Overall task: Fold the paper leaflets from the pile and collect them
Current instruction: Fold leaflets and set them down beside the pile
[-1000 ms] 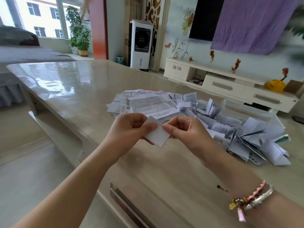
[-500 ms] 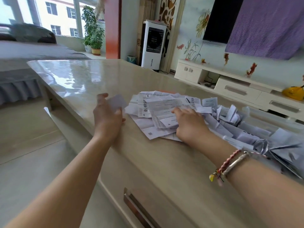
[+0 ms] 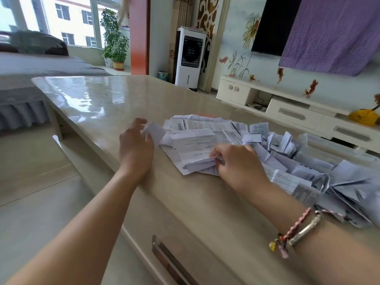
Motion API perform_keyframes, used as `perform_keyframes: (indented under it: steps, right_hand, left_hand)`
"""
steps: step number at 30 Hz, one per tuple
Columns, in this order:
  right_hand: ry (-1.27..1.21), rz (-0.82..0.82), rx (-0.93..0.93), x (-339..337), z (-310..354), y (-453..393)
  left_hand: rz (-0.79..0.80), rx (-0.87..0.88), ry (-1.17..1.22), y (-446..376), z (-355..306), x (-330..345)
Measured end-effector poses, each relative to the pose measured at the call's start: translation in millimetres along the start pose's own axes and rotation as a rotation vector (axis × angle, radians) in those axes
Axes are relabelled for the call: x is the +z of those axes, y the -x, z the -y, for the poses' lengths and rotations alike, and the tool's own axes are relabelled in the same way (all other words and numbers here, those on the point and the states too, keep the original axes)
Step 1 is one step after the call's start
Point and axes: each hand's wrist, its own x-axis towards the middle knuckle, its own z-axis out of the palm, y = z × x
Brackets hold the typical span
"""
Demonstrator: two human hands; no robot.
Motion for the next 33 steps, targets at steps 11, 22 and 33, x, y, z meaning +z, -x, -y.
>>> perform_keyframes:
  steps: [11,22,33]
  right_hand:
    - [-0.051,-0.048,0.002,0.2,2.8,13.8]
    - [-0.163,-0.202,-0.018,-25.2,-0.8,43.2]
    - [-0.255,-0.471,-0.143,-12.5,-20.6,46.7]
  left_hand:
    - [0.001,0.011,-0.336,3.9,-3.6,0.4]
    - [0.554,0.378,-0.024,58.4,-25.3,-12.6]
    - [0.398,0.132,0.135,68.5,-39.1,3.3]
